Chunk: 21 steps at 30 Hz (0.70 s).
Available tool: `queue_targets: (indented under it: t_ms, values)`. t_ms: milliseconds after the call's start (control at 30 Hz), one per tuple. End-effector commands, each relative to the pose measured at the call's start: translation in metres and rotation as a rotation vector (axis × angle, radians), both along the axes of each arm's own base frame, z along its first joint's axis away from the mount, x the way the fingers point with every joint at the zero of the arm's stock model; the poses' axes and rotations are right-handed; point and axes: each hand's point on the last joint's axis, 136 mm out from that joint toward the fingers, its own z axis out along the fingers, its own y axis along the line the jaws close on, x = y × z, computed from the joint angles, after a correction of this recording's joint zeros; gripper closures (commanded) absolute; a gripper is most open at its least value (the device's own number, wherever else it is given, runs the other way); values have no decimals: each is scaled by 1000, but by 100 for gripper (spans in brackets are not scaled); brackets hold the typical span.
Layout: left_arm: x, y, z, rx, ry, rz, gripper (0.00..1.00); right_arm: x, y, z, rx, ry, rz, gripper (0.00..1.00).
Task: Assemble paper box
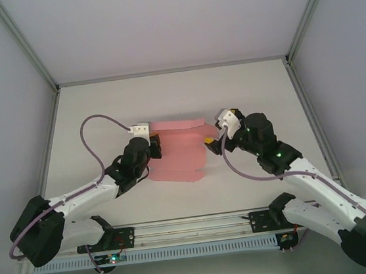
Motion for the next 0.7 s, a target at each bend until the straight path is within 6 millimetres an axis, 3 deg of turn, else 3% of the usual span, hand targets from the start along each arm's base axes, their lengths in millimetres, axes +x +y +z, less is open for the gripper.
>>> queue_targets:
  t_ms: [0,133,200,367,400,500,667]
  values:
    - [-12,-6,2,-20,-26,-94,100,22,-14,7,59,55,-90,2]
    - [-25,-16,4,-35,-50,-191,100,44,-34,3,81,102,-148,2]
    - [-30,-21,4,-32,-53,-237,100,49,-34,6,117,123,-134,2]
    - [-37,-34,7,-44,-68,-323,100,31,3,10,190,183,111,6]
    - [-36,-34,7,-46,-71,-325,100,28,9,11,206,197,153,11]
    - [-33,-35,10,-49,-85,-320,100,24,19,11,221,224,224,50]
    - [-26,-29,7,-35,-80,-263,100,9,30,10,224,251,341,59]
